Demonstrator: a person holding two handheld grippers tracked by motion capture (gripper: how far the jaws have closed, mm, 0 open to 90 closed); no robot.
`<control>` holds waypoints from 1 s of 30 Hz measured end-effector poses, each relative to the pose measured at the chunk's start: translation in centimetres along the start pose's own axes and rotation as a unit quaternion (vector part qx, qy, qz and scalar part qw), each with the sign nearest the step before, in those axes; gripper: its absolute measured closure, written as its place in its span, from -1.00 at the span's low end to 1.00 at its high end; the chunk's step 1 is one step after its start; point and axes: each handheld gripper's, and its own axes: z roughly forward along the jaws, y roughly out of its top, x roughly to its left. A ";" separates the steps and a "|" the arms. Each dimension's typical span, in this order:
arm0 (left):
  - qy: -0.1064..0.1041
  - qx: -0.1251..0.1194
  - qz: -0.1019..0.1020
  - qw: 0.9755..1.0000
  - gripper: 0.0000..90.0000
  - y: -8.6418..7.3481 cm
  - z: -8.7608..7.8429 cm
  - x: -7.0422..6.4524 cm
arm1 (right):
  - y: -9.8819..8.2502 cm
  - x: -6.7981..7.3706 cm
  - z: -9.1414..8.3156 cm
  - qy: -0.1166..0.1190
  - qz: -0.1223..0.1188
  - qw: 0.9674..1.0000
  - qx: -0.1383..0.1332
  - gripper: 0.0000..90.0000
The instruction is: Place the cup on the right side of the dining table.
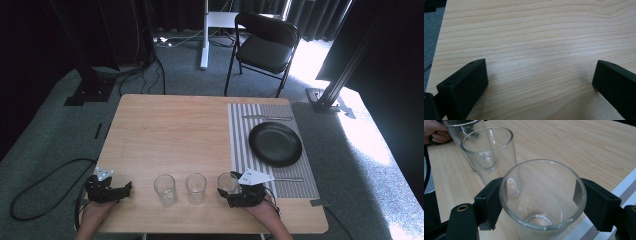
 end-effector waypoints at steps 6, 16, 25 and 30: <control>0.000 0.000 0.000 1.000 -0.99 0.0 0.0 0.0 | -0.2 0.2 0.1 0.001 -0.005 1.000 0.004 -0.45; 0.000 0.000 0.000 1.000 -0.99 0.0 0.0 0.0 | -0.3 0.2 0.3 -0.006 -0.014 1.000 0.012 -0.38; 0.000 0.000 0.000 1.000 -0.99 0.0 0.0 0.0 | 0.0 0.3 0.3 -0.009 -0.019 1.000 0.022 -0.37; 0.000 0.000 0.000 1.000 -0.99 0.0 0.0 0.0 | 0.2 0.3 0.3 -0.010 -0.016 0.999 0.028 -0.37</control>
